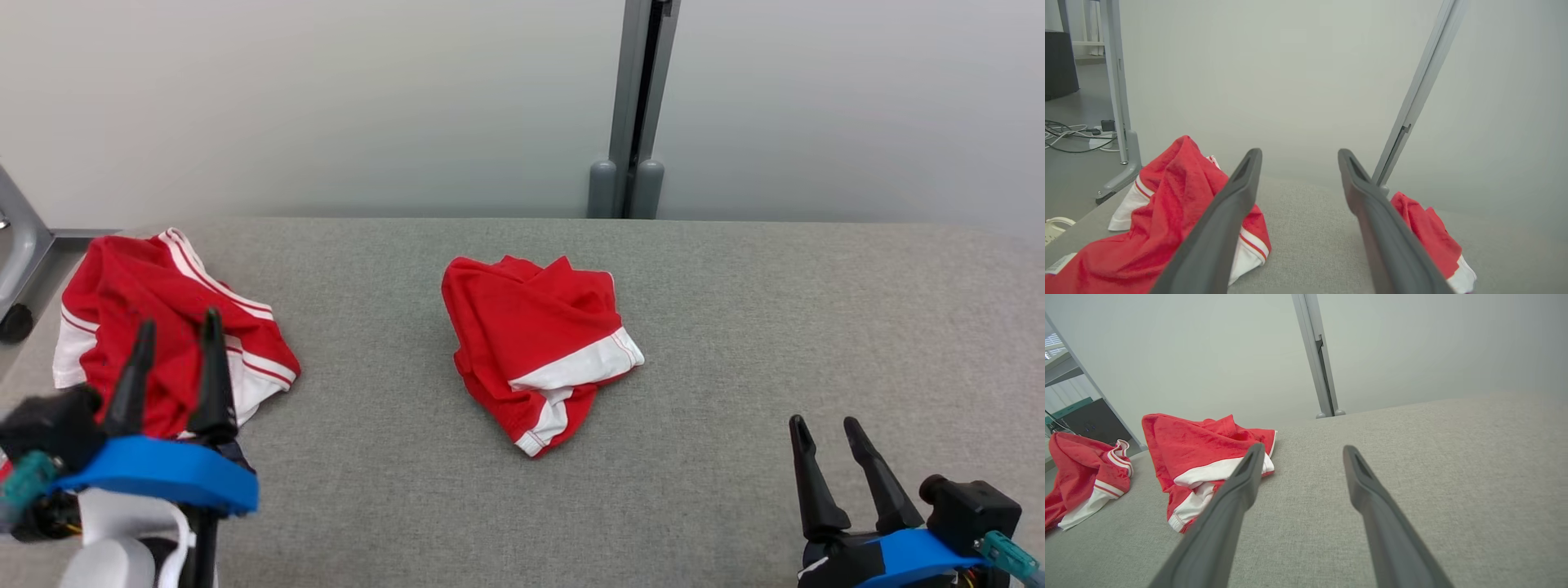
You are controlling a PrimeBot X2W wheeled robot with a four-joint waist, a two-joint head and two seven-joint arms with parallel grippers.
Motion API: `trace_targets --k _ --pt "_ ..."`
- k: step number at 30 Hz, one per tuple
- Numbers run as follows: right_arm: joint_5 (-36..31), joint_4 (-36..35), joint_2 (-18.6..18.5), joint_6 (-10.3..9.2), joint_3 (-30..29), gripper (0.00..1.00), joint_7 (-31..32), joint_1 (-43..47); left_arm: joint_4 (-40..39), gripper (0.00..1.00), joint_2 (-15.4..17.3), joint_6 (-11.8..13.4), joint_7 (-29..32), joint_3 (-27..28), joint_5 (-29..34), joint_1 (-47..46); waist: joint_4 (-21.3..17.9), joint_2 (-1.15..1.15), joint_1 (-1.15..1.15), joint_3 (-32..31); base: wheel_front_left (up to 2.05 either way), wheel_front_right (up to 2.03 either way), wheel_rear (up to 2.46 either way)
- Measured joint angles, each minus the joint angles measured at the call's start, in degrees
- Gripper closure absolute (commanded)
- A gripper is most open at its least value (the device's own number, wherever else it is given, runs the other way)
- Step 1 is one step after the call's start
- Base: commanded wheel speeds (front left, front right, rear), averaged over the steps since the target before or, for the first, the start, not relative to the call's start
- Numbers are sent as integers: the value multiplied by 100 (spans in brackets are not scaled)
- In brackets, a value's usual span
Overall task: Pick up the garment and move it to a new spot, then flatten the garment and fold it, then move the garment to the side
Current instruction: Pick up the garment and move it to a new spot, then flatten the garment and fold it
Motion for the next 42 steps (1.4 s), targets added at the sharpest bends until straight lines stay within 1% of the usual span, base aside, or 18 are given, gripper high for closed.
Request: trace_targets --k 4,8,14,20,25,30,37,42 --pt "-63 -81 -1 0 -45 0 68 22 -15 0 -146 16 -619 -213 322 480 -117 0 0 -45 0 0 0" --pt "-126 -155 0 0 -79 0 144 37 153 0 -347 45 -1112 -313 455 797 -207 0 1 -44 0 0 0" --pt "-213 -133 -1 0 -154 0 168 93 478 0 -466 26 -1424 -475 692 1093 -293 0 1 -86 0 0 0" --pt "-231 -9 0 0 -140 0 177 121 871 0 -552 11 -1488 -521 761 1196 -367 0 1 -151 0 0 0" --pt "-254 44 0 0 -155 0 202 125 1005 0 -560 -15 -1521 -604 861 1196 -401 0 0 -200 0 0 0" --pt "-265 63 0 0 -151 0 253 125 1027 0 -559 -25 -1457 -681 900 1202 -399 0 1 -196 0 0 0" --pt "-263 63 0 0 -143 0 276 122 906 0 -488 70 -1237 -804 978 1217 -338 1 1 -168 0 0 0" --pt "-255 86 -1 0 -93 0 277 121 759 0 -477 122 -1190 -834 996 1217 -285 1 1 -160 0 0 0"
